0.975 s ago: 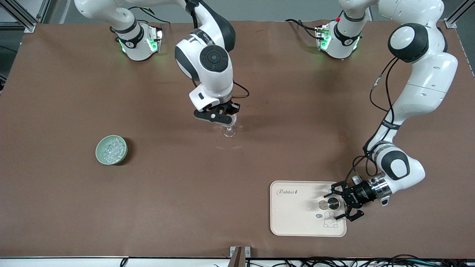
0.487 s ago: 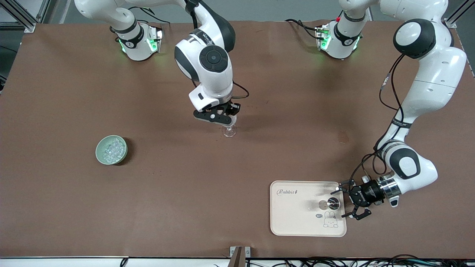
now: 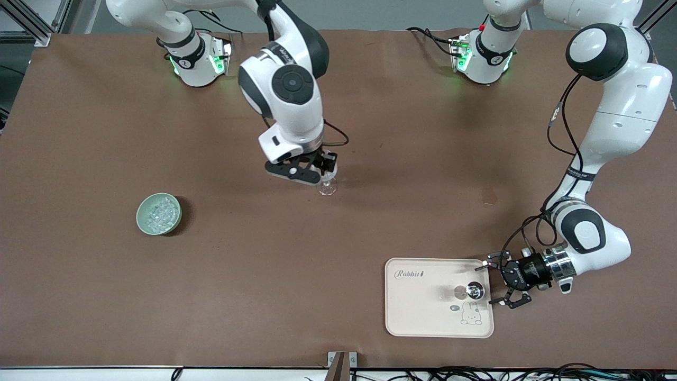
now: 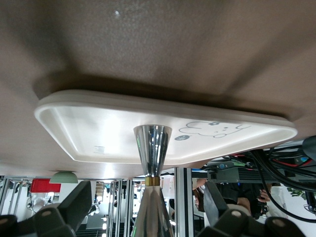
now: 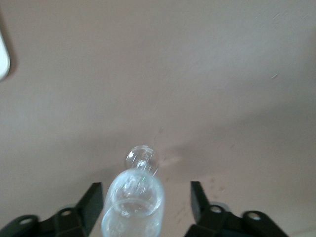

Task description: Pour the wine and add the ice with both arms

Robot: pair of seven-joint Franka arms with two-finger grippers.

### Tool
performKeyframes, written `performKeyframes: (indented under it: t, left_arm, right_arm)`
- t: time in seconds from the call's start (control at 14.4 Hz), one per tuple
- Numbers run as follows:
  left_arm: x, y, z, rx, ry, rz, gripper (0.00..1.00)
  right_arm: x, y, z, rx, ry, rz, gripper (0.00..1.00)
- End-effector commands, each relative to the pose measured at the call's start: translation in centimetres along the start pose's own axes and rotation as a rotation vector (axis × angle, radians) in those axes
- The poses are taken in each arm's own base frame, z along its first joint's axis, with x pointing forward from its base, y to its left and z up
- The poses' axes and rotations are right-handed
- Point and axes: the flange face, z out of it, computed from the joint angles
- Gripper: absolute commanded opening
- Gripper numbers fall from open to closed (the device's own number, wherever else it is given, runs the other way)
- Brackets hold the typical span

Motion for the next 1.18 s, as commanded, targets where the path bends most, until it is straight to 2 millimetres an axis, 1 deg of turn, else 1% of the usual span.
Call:
performKeyframes:
  t: [0.0, 0.07, 0.14, 0.21, 0.35, 0.42, 0.49, 0.56, 0.7, 0.77, 0.91, 1.04, 1.11]
  left_arm:
    - [-1.9, 0.2, -2.7, 0.026, 0.052, 0.065, 1.0]
    - [-3.2, 0.4, -3.7, 0.058, 0.076, 0.112, 1.0]
    - [-4.2, 0.7, -5.1, 0.072, 0.113, 0.157, 1.0]
    - [-5.3, 1.1, -6.3, 0.082, 0.17, 0.216, 1.0]
    - [-8.5, 1.3, -8.1, 0.13, 0.281, 0.339, 1.0]
    - [-10.1, 1.2, -8.9, 0.164, 0.341, 0.402, 1.0]
    - [-12.3, 1.0, -9.8, 0.201, 0.406, 0.47, 1.0]
    - [-14.1, 0.7, -10.6, 0.235, 0.456, 0.516, 1.0]
    - [-18.1, -0.1, -12.1, 0.298, 0.548, 0.608, 1.0]
    - [-20.1, -0.8, -12.4, 0.335, 0.594, 0.65, 1.0]
    - [-25.3, -2.5, -12.8, 0.4, 0.701, 0.755, 1.0]
    - [-30.1, -4.9, -12.2, 0.491, 0.783, 0.87, 1.0]
    - [-32.5, -5.9, -12.5, 0.523, 0.826, 0.937, 1.0]
  right_arm:
    - [3.6, 5.9, -6.6, -0.003, 0.059, 0.049, 1.0]
    - [5.3, 8.3, -8.1, -0.011, 0.064, 0.06, 1.0]
    - [7.2, 11.4, -10.1, -0.009, 0.074, 0.064, 1.0]
    - [8.7, 14.0, -11.7, -0.008, 0.082, 0.06, 1.0]
    - [11.4, 19.8, -14.6, -0.006, 0.086, 0.077, 1.0]
    - [12.2, 22.0, -15.6, -0.003, 0.085, 0.074, 1.0]
    - [12.7, 23.9, -16.3, -0.005, 0.076, 0.072, 1.0]
    - [13.3, 26.0, -17.1, -0.002, 0.067, 0.082, 1.0]
    - [14.4, 31.0, -18.9, 0.009, 0.054, 0.068, 1.0]
    - [14.5, 33.1, -19.7, 0.011, 0.041, 0.032, 1.0]
    - [15.0, 38.2, -21.2, 0.02, 0.027, -0.021, 1.0]
    - [15.2, 42.3, -21.9, 0.022, 0.001, -0.071, 1.0]
    - [15.3, 44.3, -22.5, 0.026, -0.004, -0.082, 1.0]
